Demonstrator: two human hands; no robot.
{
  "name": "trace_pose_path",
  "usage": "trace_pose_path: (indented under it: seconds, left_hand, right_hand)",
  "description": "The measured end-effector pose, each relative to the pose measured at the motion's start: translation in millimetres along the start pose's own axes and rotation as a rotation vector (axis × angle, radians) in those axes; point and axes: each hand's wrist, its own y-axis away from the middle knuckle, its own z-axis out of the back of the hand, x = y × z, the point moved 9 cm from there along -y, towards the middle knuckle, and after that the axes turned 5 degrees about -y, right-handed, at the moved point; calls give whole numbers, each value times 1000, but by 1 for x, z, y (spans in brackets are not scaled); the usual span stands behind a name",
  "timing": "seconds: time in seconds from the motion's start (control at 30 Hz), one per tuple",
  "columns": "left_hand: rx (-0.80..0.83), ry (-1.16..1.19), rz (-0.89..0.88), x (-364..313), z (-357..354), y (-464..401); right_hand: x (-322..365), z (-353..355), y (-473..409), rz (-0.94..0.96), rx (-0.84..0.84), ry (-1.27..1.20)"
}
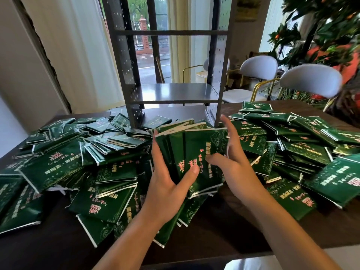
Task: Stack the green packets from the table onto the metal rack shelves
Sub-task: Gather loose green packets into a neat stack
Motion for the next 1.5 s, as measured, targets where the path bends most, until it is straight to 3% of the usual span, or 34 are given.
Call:
trace_pose_path:
  seconds: [0.1,0.33,0.47,0.63,0.77,0.97,1.27,1.5]
  left_hand:
    - [88,-23,-35,3,-7,2]
    - [123,-36,-62,7,-10,-1]
    - [52,-20,-36,5,-3,-1]
    - [-182,-57,-124,-7,18,2]
    - [-165,-100,-156,-13,13,3]
    - [-9,-187,-46,13,0,-1]
    - [-267,-57,66,17,25,-1]
    - [-349,-8,47,13,33,0]
  right_hand:
    - [-8,-6,4,-36,36,-172]
    - [-29,-14,11,-54,51,-114]
    - [-28,-5,7,-54,44,-114]
    - [-21,1,8,-41,80,103]
    - [-31,-12,15,-4,118,256]
    - [-35,7,10,35,-35,406]
    - [-40,-18,8,39,212,1089]
    - [-35,-20,9,122,40,1323]
